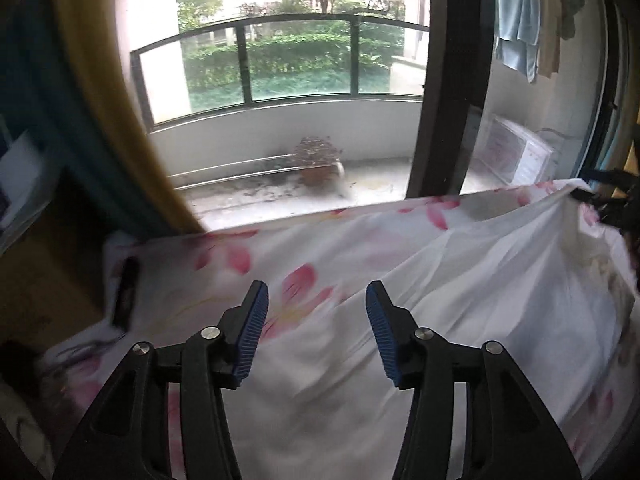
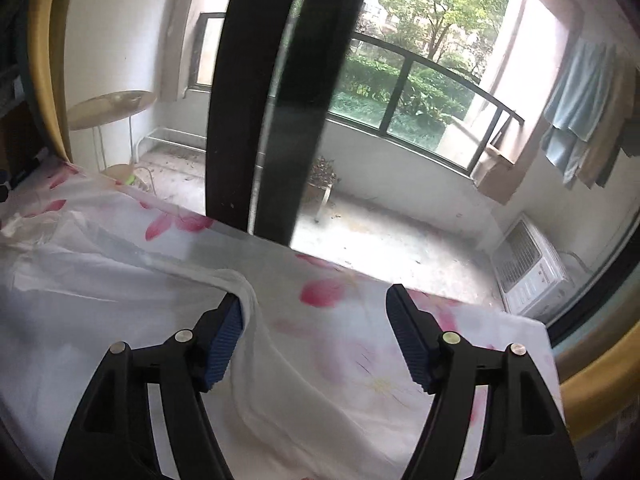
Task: Fold large clothes
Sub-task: 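Release the fabric edge from both grippers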
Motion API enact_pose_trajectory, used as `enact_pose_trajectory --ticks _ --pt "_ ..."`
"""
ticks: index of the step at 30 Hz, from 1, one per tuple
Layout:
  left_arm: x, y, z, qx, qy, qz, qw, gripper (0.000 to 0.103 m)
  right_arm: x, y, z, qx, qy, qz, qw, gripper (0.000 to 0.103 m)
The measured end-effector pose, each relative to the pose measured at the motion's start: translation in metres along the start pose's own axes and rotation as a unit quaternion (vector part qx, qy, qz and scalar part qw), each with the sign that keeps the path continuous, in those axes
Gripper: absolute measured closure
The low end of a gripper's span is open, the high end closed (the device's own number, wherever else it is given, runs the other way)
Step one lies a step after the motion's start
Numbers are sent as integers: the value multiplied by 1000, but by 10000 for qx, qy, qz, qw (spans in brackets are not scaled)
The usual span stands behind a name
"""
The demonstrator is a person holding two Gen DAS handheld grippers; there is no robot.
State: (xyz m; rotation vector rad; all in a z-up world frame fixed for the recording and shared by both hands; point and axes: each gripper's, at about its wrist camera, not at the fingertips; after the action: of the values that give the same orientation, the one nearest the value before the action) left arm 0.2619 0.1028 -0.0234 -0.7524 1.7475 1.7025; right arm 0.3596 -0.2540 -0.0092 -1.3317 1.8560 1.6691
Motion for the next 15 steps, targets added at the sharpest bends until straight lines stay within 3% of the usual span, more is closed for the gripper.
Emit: enact_pose_trajectory --ticks 5,11,15 --pt "25 3 7 -10 -87 193 9998 45 19 11 -17 36 146 210 9997 27" --pt "43 -17 12 -34 -193 595 9980 45 29 17 -5 -49 498 297 9983 27" --pt "38 -19 2 90 -460 479 9977 45 29 14 -2 -197 490 326 9981 27"
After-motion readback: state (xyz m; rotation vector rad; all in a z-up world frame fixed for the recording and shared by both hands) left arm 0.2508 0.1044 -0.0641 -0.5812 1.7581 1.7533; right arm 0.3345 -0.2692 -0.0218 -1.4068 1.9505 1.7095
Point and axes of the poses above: each gripper's, at about its wrist camera, not at the fingertips, and y roughly against the way its jaws point, z to its left, x to its underside, and after that the axes turned 4 degrees about x, right-handed
